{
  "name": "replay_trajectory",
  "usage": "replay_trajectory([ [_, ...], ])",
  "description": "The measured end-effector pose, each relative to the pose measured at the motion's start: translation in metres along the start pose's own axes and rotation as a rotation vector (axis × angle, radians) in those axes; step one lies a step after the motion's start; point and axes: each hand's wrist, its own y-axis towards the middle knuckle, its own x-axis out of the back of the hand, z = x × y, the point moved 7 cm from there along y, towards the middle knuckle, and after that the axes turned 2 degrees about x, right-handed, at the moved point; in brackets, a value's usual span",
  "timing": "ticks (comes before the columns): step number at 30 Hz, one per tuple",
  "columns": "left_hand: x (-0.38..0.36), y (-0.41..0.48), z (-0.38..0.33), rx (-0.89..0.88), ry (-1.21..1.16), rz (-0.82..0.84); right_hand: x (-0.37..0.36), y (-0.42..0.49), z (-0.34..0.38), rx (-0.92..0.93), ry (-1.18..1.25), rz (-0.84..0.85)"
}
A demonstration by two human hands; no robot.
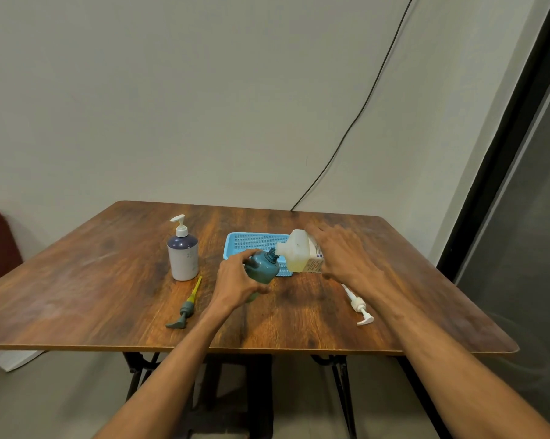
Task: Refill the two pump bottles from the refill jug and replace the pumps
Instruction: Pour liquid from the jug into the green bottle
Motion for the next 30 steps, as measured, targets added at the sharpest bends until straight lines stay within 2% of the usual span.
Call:
replay_trajectory([
  [30, -0.0016, 0.0013, 0.0047, -0.002, -0.011, -0.01, -0.0003, 0.0007, 0.0011, -0.005, -0.007, 0.014],
])
